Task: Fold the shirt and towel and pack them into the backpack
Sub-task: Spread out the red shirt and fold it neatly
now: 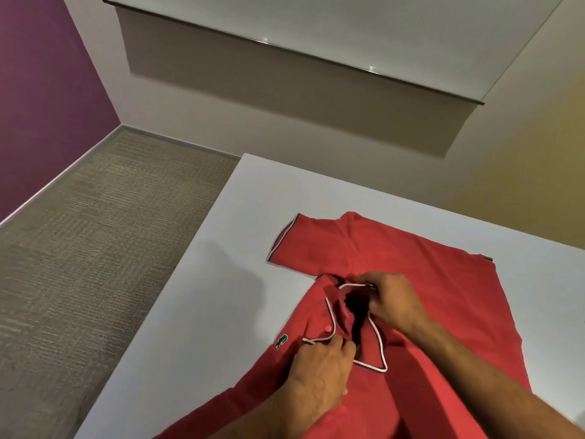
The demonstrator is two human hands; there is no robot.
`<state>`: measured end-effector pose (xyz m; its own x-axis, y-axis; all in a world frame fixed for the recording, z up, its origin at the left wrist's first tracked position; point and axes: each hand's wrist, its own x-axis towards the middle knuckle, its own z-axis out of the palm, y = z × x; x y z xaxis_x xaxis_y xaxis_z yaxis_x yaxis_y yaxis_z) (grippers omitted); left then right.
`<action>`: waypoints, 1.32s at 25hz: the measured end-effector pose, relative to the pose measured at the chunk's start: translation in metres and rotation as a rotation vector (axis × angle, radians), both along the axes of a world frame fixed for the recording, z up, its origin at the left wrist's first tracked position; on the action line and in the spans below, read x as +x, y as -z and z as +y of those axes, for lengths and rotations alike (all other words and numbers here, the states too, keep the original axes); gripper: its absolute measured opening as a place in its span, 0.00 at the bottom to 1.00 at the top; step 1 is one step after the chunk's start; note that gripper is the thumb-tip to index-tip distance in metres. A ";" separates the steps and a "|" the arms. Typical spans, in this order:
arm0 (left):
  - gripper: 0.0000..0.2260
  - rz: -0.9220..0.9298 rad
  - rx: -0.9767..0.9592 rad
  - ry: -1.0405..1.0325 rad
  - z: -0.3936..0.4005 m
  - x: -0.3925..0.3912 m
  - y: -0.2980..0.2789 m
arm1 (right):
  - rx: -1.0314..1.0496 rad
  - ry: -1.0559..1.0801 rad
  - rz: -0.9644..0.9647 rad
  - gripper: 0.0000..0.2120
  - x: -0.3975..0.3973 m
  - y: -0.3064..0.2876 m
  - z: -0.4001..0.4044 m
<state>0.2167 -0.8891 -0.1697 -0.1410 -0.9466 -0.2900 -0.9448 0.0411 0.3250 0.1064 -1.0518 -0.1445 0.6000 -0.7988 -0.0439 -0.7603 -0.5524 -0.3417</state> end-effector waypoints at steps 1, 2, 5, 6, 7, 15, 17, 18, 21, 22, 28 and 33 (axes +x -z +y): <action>0.23 -0.013 0.008 0.011 -0.001 -0.004 0.001 | 0.035 0.039 -0.061 0.19 -0.013 -0.007 0.000; 0.21 -0.033 0.008 0.021 -0.001 -0.007 0.003 | 0.078 0.082 -0.114 0.19 -0.025 -0.013 0.000; 0.30 -0.002 0.022 -0.004 0.004 -0.018 0.006 | 0.209 0.233 -0.208 0.19 -0.068 -0.022 -0.003; 0.33 0.022 0.057 -0.009 0.005 -0.023 0.005 | 0.247 0.291 -0.216 0.22 -0.083 -0.020 -0.005; 0.33 0.009 0.071 -0.002 0.004 -0.027 0.004 | 0.283 0.344 -0.225 0.25 -0.098 -0.017 -0.006; 0.15 0.060 -0.044 0.376 0.019 -0.049 0.010 | 0.486 0.287 0.071 0.12 -0.143 0.004 0.001; 0.17 0.118 -0.115 0.382 0.023 -0.048 0.009 | 0.466 0.295 0.082 0.11 -0.133 0.004 -0.001; 0.17 0.146 -0.166 0.370 0.027 -0.046 0.009 | 0.381 0.325 0.034 0.09 -0.126 0.004 -0.003; 0.20 0.063 -0.146 0.339 0.038 -0.035 0.009 | 0.111 0.337 -0.097 0.10 -0.103 0.007 -0.011; 0.22 0.014 -0.156 0.305 0.043 -0.031 0.012 | 0.056 0.320 -0.104 0.11 -0.094 0.008 -0.013; 0.17 -0.139 -0.133 0.071 0.065 -0.022 0.039 | -0.127 0.102 0.112 0.19 -0.045 0.023 -0.021; 0.15 -0.071 -0.115 -0.107 0.066 -0.031 0.072 | -0.264 -0.155 0.182 0.08 -0.018 0.030 -0.030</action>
